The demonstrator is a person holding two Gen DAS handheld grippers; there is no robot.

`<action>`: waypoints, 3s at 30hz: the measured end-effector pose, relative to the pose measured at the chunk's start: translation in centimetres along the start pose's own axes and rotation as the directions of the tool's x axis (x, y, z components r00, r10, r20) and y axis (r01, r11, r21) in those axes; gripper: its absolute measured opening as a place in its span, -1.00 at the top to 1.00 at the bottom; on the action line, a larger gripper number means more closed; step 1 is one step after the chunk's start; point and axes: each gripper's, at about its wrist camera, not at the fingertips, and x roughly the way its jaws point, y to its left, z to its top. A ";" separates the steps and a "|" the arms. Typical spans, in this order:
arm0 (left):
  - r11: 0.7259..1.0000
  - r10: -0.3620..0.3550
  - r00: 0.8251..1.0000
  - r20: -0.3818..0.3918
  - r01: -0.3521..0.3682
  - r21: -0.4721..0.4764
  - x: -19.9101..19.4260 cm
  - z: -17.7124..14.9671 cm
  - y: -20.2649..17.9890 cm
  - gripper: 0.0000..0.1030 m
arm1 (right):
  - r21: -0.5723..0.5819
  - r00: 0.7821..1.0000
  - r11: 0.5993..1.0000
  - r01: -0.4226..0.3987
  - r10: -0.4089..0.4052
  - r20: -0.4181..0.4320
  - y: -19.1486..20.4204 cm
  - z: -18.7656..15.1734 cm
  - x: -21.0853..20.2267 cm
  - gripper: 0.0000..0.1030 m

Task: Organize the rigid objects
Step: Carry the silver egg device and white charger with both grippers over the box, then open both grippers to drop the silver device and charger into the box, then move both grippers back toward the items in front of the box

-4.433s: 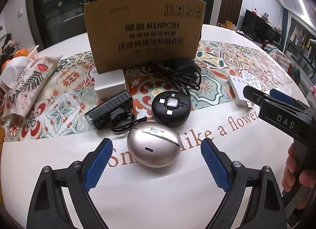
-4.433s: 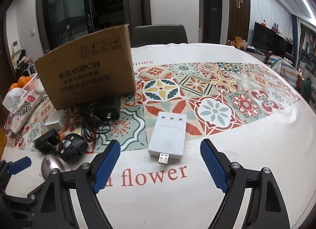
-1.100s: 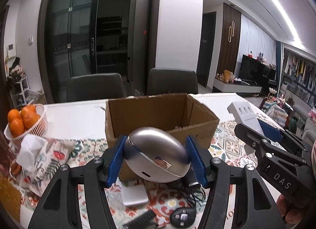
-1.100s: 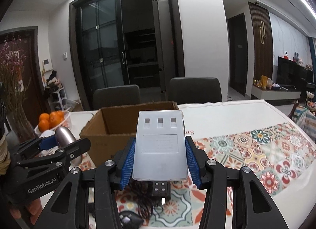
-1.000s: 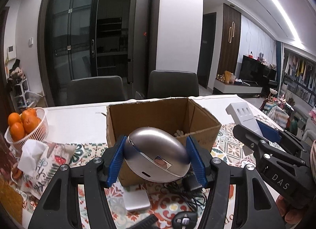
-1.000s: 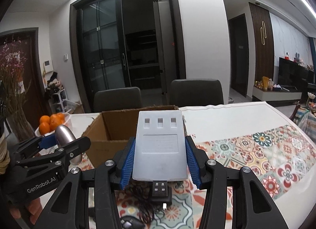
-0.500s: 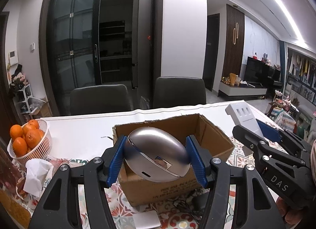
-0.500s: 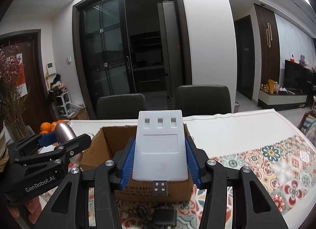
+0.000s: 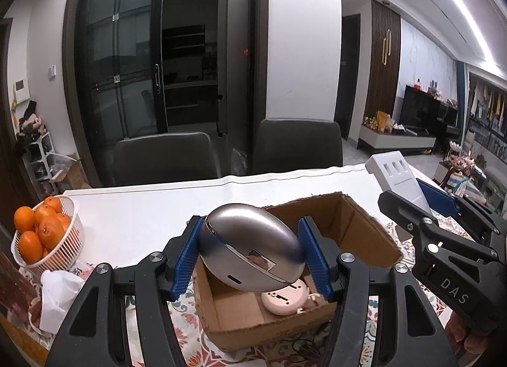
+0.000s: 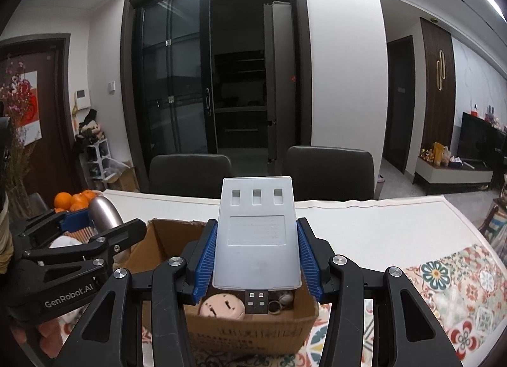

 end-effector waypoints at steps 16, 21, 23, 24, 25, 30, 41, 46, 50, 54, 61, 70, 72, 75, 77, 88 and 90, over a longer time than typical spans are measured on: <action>0.997 -0.051 0.964 -0.261 0.062 0.036 7.6 0.5 -0.8 -0.18 | 0.023 0.974 0.999 -0.036 0.041 -0.224 -1.5 -0.6 7.1 0.05; 0.995 -0.075 0.933 -0.351 0.092 0.034 9.7 0.0 -1.4 -0.18 | 0.017 0.959 0.999 -0.030 0.034 -0.281 -2.2 -1.3 8.7 0.05; 0.995 -0.063 0.927 -0.370 0.087 0.048 10.1 -0.2 -1.6 -0.18 | 0.006 0.956 1.000 -0.031 0.031 -0.293 -2.2 -1.5 8.9 0.05; 0.995 -0.057 0.925 -0.376 0.083 0.053 10.3 -0.2 -1.7 -0.18 | -0.004 0.953 1.000 -0.027 0.024 -0.301 -2.2 -1.7 9.2 0.05; 0.995 -0.051 0.922 -0.383 0.080 0.059 10.5 -0.3 -1.9 -0.18 | -0.011 0.952 1.000 -0.023 0.019 -0.307 -2.3 -1.7 9.3 0.05; 0.996 -0.035 0.925 -0.378 0.064 0.066 10.2 -0.3 -2.4 -0.28 | -0.019 0.941 0.999 -0.027 0.019 -0.339 -2.7 -2.0 9.6 0.03; 0.998 -0.004 0.957 -0.289 0.021 0.055 5.8 -0.9 -1.5 -0.45 | 0.005 0.958 1.000 0.028 -0.025 -0.285 -3.0 -1.5 6.4 -0.17; 1.000 0.004 0.965 -0.263 0.003 0.029 3.9 -1.1 -1.0 -0.47 | 0.020 0.967 0.998 0.051 -0.044 -0.251 -2.5 -1.4 4.4 -0.21; 1.000 0.009 0.968 -0.253 -0.004 0.018 2.4 -1.8 -0.9 -0.47 | 0.034 0.970 0.997 0.065 -0.055 -0.239 -2.4 -1.5 3.0 -0.24; 0.999 0.036 0.969 -0.243 -0.032 0.020 1.1 -2.3 -0.9 -0.50 | 0.034 0.972 0.997 0.064 -0.055 -0.228 -2.1 -1.7 1.8 -0.26; 0.998 0.062 0.969 -0.241 -0.062 0.004 -1.1 -3.5 -0.6 -0.50 | 0.047 0.971 0.997 0.066 -0.053 -0.235 -1.7 -2.5 0.2 -0.27; 0.997 0.065 0.960 -0.273 -0.070 -0.012 -2.8 -5.6 -0.5 -0.50 | 0.058 0.962 0.997 0.059 -0.041 -0.271 -1.1 -3.8 -1.2 -0.27; 0.997 0.067 0.957 -0.282 -0.074 -0.016 -2.9 -6.2 -0.4 -0.50 | 0.062 0.958 0.996 0.060 -0.040 -0.283 -1.1 -4.3 -1.4 -0.27; 0.997 0.065 0.951 -0.302 -0.076 -0.024 -2.9 -7.1 -0.2 -0.50 | 0.057 0.954 0.997 0.056 -0.036 -0.299 -0.9 -5.0 -1.5 -0.27; 0.997 0.059 0.947 -0.315 -0.072 -0.031 -2.9 -7.7 0.0 -0.50 | 0.056 0.951 0.997 0.055 -0.035 -0.307 -0.7 -5.4 -1.6 -0.27; 0.994 0.027 0.923 -0.383 -0.067 -0.090 -2.8 -11.4 0.3 -0.50 | 0.061 0.933 0.997 0.046 -0.021 -0.359 -0.1 -8.7 -1.9 -0.27; 0.993 0.022 0.918 -0.395 -0.067 -0.100 -2.5 -12.0 0.3 -0.50 | 0.067 0.928 0.997 0.048 -0.020 -0.372 -0.2 -9.2 -1.8 -0.27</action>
